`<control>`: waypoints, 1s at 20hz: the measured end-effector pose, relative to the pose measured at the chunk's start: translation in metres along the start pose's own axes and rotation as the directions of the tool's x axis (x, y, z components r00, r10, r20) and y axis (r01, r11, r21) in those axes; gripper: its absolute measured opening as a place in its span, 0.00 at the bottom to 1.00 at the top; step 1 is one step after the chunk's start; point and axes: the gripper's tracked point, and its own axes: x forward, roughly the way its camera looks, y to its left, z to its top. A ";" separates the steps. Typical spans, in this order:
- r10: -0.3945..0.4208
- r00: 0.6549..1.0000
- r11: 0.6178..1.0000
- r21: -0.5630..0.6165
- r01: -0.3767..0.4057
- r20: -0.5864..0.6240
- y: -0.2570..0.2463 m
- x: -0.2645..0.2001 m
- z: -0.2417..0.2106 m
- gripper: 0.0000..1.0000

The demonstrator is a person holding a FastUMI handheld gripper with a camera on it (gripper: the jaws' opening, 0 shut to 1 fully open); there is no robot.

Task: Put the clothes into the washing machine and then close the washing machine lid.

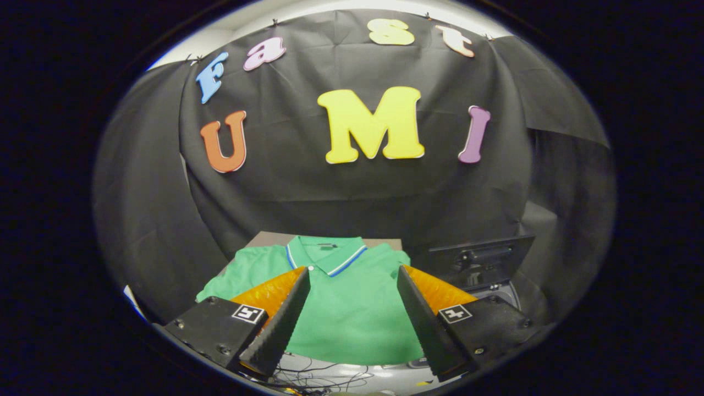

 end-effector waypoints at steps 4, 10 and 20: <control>0.012 0.996 1.000 0.026 -0.010 -0.088 0.032 0.044 -0.017 1.00; -0.019 0.976 0.999 0.036 0.028 -0.215 0.057 0.090 -0.049 1.00; -0.129 0.957 0.991 -0.071 0.114 -0.260 0.066 0.109 -0.070 1.00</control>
